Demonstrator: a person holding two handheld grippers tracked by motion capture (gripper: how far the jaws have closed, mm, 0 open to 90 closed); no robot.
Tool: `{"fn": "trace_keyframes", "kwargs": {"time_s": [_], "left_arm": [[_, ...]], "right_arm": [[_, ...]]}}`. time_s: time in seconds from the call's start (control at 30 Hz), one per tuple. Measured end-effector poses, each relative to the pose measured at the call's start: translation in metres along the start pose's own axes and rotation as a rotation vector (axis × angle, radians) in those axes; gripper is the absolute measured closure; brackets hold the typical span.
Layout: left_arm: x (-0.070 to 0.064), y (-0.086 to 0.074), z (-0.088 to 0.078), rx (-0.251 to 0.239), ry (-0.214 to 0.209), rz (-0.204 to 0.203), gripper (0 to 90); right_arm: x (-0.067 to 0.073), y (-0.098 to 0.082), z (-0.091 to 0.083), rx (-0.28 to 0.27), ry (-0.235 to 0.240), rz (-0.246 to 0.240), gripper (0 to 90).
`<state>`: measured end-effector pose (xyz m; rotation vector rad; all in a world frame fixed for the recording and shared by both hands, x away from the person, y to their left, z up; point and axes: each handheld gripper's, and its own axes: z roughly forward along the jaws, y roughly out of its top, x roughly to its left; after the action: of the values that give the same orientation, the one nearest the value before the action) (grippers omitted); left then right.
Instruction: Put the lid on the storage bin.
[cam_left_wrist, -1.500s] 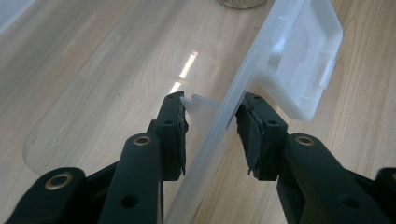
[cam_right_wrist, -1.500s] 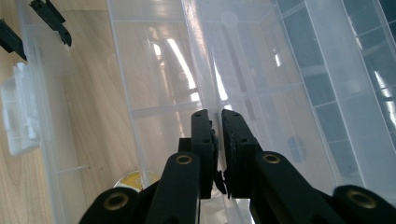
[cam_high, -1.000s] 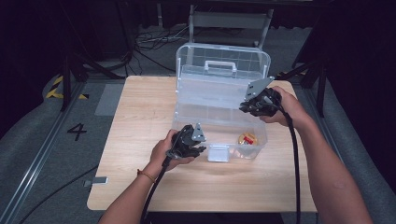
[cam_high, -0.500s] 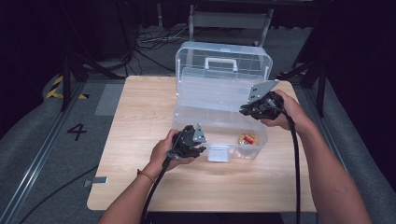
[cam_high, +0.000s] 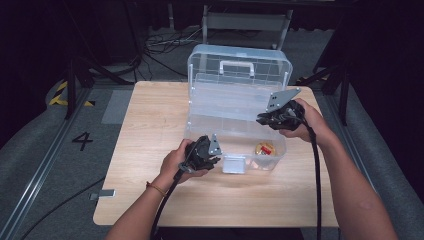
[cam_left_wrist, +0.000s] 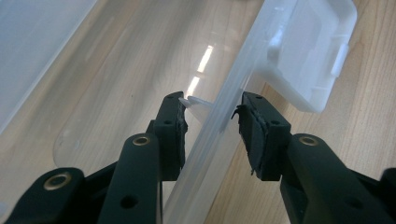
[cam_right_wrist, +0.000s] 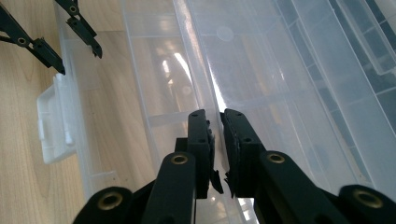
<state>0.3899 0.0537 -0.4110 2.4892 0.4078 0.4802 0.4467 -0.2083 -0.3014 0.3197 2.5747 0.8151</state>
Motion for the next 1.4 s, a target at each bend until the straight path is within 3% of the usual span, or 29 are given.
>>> {"fn": "trace_keyframes", "kwargs": {"time_s": [1.4], "left_arm": [[0.002,-0.001,-0.011,-0.01,0.009,0.028,66.9]], "right_arm": [[0.014,-0.008,0.0,-0.031,-0.011,0.014,79.7]]}}
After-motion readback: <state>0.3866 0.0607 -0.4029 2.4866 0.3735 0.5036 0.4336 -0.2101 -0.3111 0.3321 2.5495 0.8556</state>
